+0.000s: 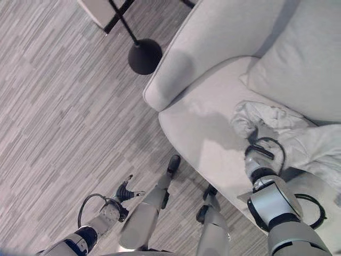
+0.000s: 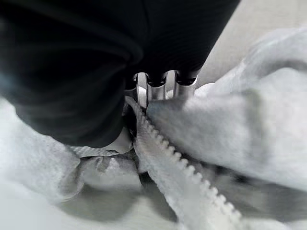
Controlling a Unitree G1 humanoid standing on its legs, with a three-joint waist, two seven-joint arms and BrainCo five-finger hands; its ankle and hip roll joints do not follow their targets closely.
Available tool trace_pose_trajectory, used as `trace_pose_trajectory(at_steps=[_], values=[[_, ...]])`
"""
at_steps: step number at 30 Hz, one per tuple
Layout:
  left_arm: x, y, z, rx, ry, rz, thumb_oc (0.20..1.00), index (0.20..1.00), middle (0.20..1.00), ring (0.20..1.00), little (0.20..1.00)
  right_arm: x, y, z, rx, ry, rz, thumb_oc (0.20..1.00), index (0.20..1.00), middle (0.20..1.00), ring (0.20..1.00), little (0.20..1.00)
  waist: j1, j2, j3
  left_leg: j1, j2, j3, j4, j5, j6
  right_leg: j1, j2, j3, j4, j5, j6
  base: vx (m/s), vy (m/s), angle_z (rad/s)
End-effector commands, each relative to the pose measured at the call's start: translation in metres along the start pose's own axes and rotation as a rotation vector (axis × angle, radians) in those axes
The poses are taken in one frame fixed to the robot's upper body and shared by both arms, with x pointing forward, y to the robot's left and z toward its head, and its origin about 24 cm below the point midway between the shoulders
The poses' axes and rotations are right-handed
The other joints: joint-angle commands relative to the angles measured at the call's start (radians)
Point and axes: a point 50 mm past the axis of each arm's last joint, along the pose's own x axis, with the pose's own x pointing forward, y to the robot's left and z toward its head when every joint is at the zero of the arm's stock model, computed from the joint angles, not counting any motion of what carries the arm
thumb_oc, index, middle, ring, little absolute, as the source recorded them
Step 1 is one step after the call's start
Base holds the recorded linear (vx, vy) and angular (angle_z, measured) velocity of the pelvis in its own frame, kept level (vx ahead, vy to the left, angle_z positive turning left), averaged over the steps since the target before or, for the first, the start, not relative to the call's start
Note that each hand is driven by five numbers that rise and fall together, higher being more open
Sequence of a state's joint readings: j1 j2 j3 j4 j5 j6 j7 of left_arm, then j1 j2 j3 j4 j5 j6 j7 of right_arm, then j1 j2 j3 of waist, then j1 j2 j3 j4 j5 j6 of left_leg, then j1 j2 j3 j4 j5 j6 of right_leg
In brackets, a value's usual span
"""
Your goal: Hang the clothes on the sofa on the clothes rack.
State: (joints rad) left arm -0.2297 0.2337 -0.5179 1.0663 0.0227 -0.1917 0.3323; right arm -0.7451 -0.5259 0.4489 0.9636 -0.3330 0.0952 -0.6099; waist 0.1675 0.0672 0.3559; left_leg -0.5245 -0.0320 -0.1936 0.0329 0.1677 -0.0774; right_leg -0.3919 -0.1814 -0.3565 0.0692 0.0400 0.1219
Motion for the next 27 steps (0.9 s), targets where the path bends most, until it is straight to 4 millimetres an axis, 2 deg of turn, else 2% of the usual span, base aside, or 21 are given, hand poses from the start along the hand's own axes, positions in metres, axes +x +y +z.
trace_pose_trajectory(at_steps=[1,6,9,11,13,15,17,18,19,20,21,22,23,24,26,27], values=[[-0.008,0.006,-0.024,0.018,0.075,0.046,1.0,1.0,1.0,1.0,1.0,-0.007,-0.023,0.037,0.256,-0.175,-0.164,0.2,0.2,0.2,0.2,0.2,-0.007,-0.082,-0.022,-0.028,0.037,-0.007,0.106,-0.121,-0.005,0.168,-0.093,0.066,-0.144,0.068,0.072,0.06,-0.055,-0.23],[-0.015,0.014,-0.044,0.045,0.142,0.069,1.0,1.0,1.0,1.0,1.0,-0.025,-0.059,0.065,0.605,-0.302,-0.292,0.2,0.2,0.2,0.2,0.2,-0.01,-0.103,-0.099,0.091,0.052,-0.017,0.053,-0.132,-0.002,0.263,-0.089,0.053,-0.148,0.038,0.069,0.1,-0.058,-0.07],[-0.016,0.016,-0.047,0.04,0.153,0.074,1.0,1.0,1.0,1.0,1.0,-0.029,-0.062,0.067,0.657,-0.314,-0.288,0.2,0.2,0.2,0.2,0.2,-0.011,-0.107,-0.116,0.121,0.051,-0.019,0.032,-0.125,0.002,0.282,-0.088,0.052,-0.15,0.035,0.071,0.1,-0.008,0.01],[-0.021,0.025,-0.06,-0.001,0.206,0.103,1.0,1.0,1.0,1.0,1.0,-0.039,-0.086,0.086,0.893,-0.4,-0.312,0.2,0.2,0.2,0.2,0.2,-0.003,-0.121,-0.195,0.226,0.062,-0.012,-0.044,-0.116,0.006,0.352,-0.079,0.048,-0.153,0.011,0.073,0.16,0.017,0.04],[-0.023,0.028,-0.064,-0.04,0.227,0.113,1.0,1.0,1.0,1.0,1.0,-0.037,-0.105,0.099,0.973,-0.464,-0.34,0.2,0.2,0.2,0.2,0.2,0.005,-0.127,-0.239,0.274,0.07,-0.011,-0.077,-0.104,0.004,0.389,-0.079,0.041,-0.154,0.003,0.073,0.11,0.024,0.05],[-0.021,0.033,-0.058,-0.106,0.201,0.133,1.0,1.0,1.0,1.0,1.0,-0.032,-0.126,0.11,1.034,-0.518,-0.376,0.2,0.2,0.2,0.2,0.2,0.015,-0.133,-0.28,0.314,0.071,-0.015,-0.099,-0.097,0.003,0.428,-0.078,0.029,-0.154,-0.004,0.073,0.07,0.019,0.1],[-0.019,0.036,-0.049,-0.186,0.164,0.137,1.0,1.0,1.0,1.0,1.0,-0.024,-0.157,0.128,1.089,-0.587,-0.436,0.2,0.2,0.2,0.2,0.2,0.022,-0.14,-0.312,0.339,0.068,-0.02,-0.101,-0.101,0.005,0.459,-0.079,0.021,-0.152,-0.008,0.071,0.03,0.032,0.12],[-0.019,0.036,-0.048,-0.188,0.162,0.138,1.0,1.0,1.0,1.0,1.0,-0.023,-0.158,0.129,1.089,-0.589,-0.437,0.2,0.2,0.2,0.2,0.2,0.021,-0.139,-0.31,0.337,0.066,-0.021,-0.102,-0.095,0.007,0.457,-0.08,0.02,-0.153,-0.003,0.072,0.04,0.037,0.15],[-0.017,0.04,-0.044,-0.235,0.144,0.139,1.0,1.0,1.0,1.0,1.0,-0.019,-0.189,0.147,1.122,-0.665,-0.504,0.2,0.2,0.2,0.2,0.2,0.026,-0.149,-0.339,0.362,0.069,-0.022,-0.102,-0.106,0.005,0.482,-0.078,0.015,-0.15,-0.013,0.069,0.03,0.047,0.13],[-0.016,0.043,-0.039,-0.262,0.121,0.141,1.0,1.0,1.0,1.0,1.0,-0.018,-0.206,0.155,1.139,-0.702,-0.543,0.2,0.2,0.2,0.2,0.2,0.028,-0.154,-0.354,0.372,0.068,-0.022,-0.103,-0.109,0.006,0.494,-0.078,0.012,-0.149,-0.015,0.067,0.04,0.052,0.1],[-0.015,0.046,-0.034,-0.282,0.101,0.148,1.0,1.0,1.0,1.0,1.0,-0.015,-0.22,0.16,1.146,-0.719,-0.574,0.2,0.2,0.2,0.2,0.2,0.03,-0.16,-0.365,0.381,0.067,-0.024,-0.104,-0.111,0.006,0.502,-0.079,0.011,-0.146,-0.017,0.068,0.01,0.043,0.07],[-0.014,0.046,-0.033,-0.283,0.099,0.148,1.0,1.0,1.0,1.0,1.0,-0.014,-0.221,0.16,1.146,-0.721,-0.576,0.2,0.2,0.2,0.2,0.2,0.028,-0.159,-0.363,0.378,0.064,-0.025,-0.105,-0.105,0.008,0.5,-0.08,0.011,-0.147,-0.012,0.068,0.02,0.035,0.06],[-0.013,0.049,-0.028,-0.301,0.075,0.148,1.0,1.0,1.0,1.0,1.0,-0.011,-0.237,0.166,1.15,-0.733,-0.616,0.2,0.2,0.2,0.2,0.2,0.031,-0.166,-0.379,0.389,0.064,-0.028,-0.107,-0.108,0.007,0.511,-0.081,0.008,-0.144,-0.014,0.069,0.03,0.043,0.04],[-0.011,0.054,-0.015,-0.31,0.012,0.145,1.0,1.0,1.0,1.0,1.0,-0.01,-0.27,0.177,1.146,-0.768,-0.699,0.2,0.2,0.2,0.2,0.2,0.035,-0.177,-0.399,0.404,0.062,-0.03,-0.108,-0.113,0.008,0.523,-0.082,0.008,-0.137,-0.017,0.069,0.07,0.039,0.05],[-0.011,0.057,-0.001,-0.33,-0.057,0.133,1.0,1.0,1.0,1.0,1.0,-0.009,-0.298,0.191,1.178,-0.781,-0.756,0.2,0.2,0.2,0.2,0.2,0.04,-0.192,-0.428,0.423,0.058,-0.033,-0.11,-0.121,0.009,0.537,-0.084,0.005,-0.129,-0.019,0.069,0.04,0.055,0.05],[-0.011,0.057,-0.001,-0.332,-0.058,0.134,1.0,1.0,1.0,1.0,1.0,-0.008,-0.299,0.192,1.179,-0.783,-0.757,0.2,0.2,0.2,0.2,0.2,0.039,-0.192,-0.426,0.424,0.057,-0.033,-0.11,-0.122,0.01,0.538,-0.084,0.005,-0.13,-0.019,0.07,0.02,0.047,0.01]])
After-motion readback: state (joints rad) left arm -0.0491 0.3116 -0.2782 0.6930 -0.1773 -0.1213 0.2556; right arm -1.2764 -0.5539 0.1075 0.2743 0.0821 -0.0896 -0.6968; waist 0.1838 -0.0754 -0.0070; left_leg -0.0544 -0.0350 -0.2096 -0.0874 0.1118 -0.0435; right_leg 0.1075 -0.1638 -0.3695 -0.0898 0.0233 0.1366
